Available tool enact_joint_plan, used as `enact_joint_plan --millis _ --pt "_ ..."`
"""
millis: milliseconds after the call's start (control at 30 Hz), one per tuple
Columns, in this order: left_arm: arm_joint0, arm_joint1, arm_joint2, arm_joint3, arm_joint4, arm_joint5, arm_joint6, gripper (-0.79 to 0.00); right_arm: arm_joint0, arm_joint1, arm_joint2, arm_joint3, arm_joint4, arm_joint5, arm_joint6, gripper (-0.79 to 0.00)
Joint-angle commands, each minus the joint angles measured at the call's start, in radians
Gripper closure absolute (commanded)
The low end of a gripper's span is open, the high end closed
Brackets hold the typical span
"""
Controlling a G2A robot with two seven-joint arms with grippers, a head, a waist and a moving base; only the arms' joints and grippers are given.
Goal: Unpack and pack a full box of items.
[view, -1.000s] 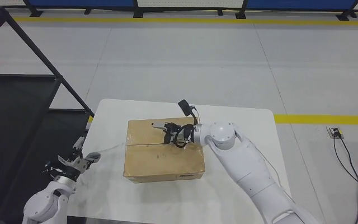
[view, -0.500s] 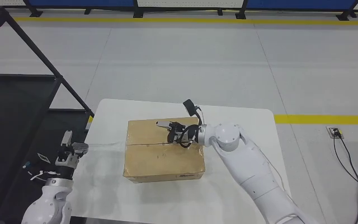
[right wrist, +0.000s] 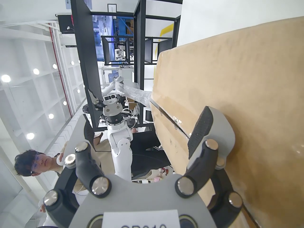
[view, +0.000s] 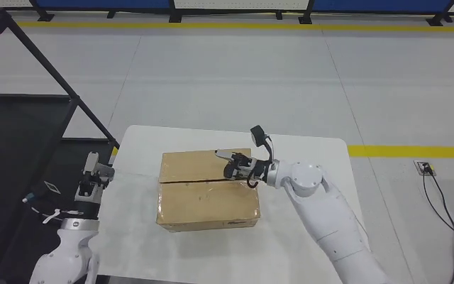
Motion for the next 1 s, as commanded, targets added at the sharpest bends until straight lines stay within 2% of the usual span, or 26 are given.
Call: enact_joint_plan --millis 0,200,433,700,967 --pt "-0.004 -0.001 0.012 -0.024 0.032 0.009 0.007 -0.785 -0.024 0.010 0.031 -0.027 0.004 -0.008 0.003 -0.785" --pt "-0.029 -0.004 0.080 -0.078 0.158 0.050 0.026 -0.785 -0.112 0.046 0.141 -0.114 0.022 -0.029 0.020 -0.785" --pt "-0.080 -0.012 0.204 -0.076 0.349 0.112 0.053 -0.785 -0.194 0.077 0.241 -0.172 0.047 -0.036 0.035 -0.785" --pt "-0.120 -0.025 0.340 -0.049 0.510 0.151 0.071 -0.785 -0.223 0.097 0.289 -0.179 0.073 -0.037 0.050 -0.785" --pt "-0.160 -0.039 0.433 -0.020 0.584 0.177 0.072 -0.785 -0.223 0.110 0.301 -0.157 0.098 -0.047 0.057 -0.785"
